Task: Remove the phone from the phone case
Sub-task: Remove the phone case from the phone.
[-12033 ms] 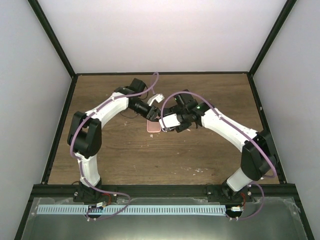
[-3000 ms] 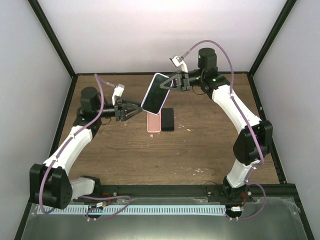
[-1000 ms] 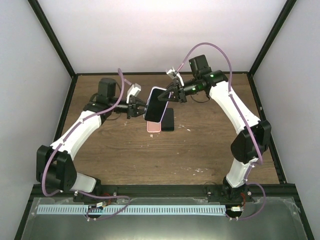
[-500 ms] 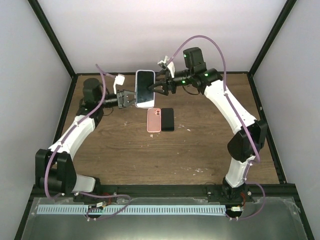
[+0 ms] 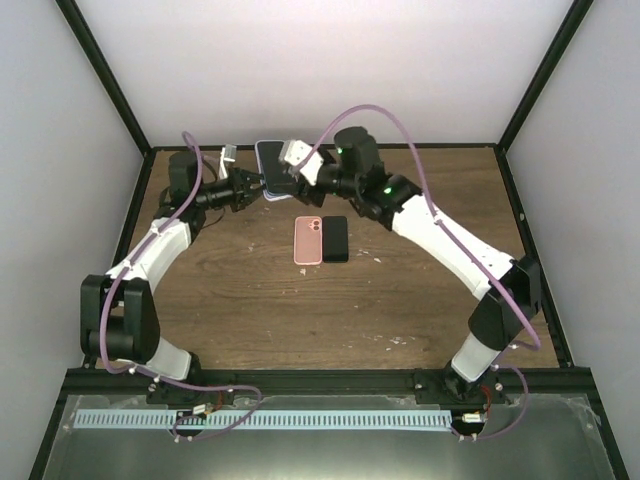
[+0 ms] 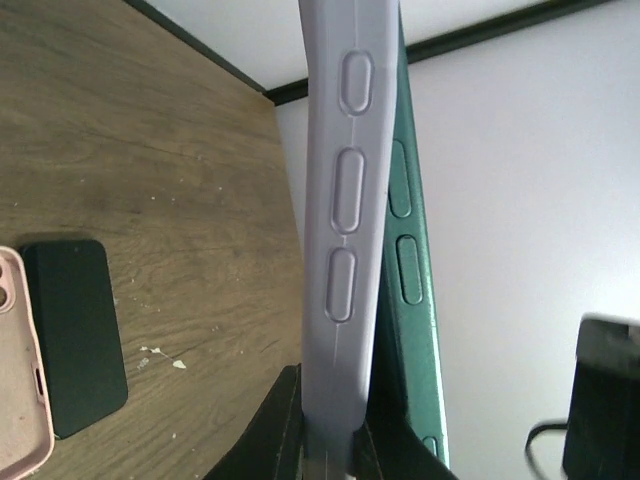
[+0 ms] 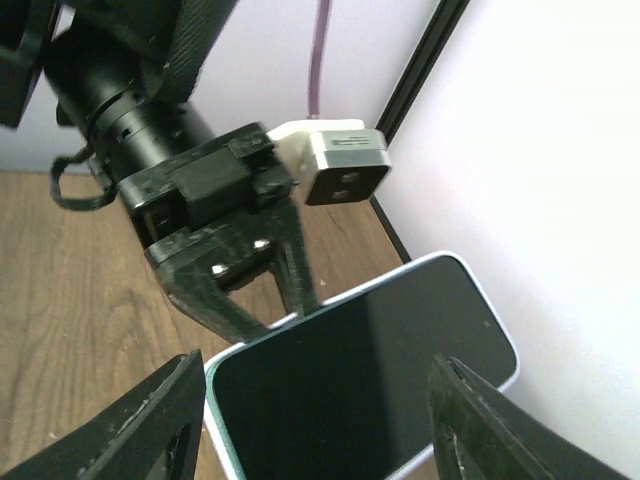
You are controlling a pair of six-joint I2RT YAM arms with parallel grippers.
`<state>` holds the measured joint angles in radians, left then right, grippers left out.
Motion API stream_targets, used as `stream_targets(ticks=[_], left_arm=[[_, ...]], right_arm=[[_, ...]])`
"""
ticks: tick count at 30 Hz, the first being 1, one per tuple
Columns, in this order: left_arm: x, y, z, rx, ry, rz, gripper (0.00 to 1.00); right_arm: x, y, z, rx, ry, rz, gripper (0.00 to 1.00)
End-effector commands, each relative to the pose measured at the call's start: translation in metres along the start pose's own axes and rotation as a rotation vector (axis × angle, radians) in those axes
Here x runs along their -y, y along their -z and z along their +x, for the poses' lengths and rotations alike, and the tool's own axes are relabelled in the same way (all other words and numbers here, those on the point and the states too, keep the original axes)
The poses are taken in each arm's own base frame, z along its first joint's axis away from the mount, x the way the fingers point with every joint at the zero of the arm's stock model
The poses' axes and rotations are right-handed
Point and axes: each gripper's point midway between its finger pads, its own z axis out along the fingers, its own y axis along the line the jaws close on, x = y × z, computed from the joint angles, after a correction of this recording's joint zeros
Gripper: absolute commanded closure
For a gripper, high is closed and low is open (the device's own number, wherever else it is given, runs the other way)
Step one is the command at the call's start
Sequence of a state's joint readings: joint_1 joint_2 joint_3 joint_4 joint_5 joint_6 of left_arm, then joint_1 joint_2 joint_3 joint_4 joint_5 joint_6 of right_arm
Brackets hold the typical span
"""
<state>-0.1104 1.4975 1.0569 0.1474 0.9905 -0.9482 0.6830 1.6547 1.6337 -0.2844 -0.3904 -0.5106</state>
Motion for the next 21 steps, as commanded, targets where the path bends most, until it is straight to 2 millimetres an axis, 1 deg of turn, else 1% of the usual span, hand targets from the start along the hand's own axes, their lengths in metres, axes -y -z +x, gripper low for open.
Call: stream_targets(ticks=[1,5,12,17,21], left_arm=[[0.010,0.004,-0.018,0.056,0.100,-0.009,1.00],[0.006,0.005,-0.018,0.067,0.156,-0.007,1.00],[0.003,0.007,-0.017,0.085,0.185,-0.021,1.00],[0.001,0.008,-0.017,0.093,0.192,-0.031,1.00],[0.002,0.009,-0.016,0.096,0.190,-0.032,1.00]], right_arm=[[0.003,-0.009,-0.011,0.005,0.197,0.147,0.42],[-0.009,-0.024,-0.003,-0.019,0.254,0.149,0.47],[-0.025,-0.035,0.006,-0.046,0.311,0.139,0.51],[-0.032,-0.039,0.015,-0.066,0.372,0.170,0.52],[-0.029,-0.041,0.017,-0.076,0.383,0.191,0.55]])
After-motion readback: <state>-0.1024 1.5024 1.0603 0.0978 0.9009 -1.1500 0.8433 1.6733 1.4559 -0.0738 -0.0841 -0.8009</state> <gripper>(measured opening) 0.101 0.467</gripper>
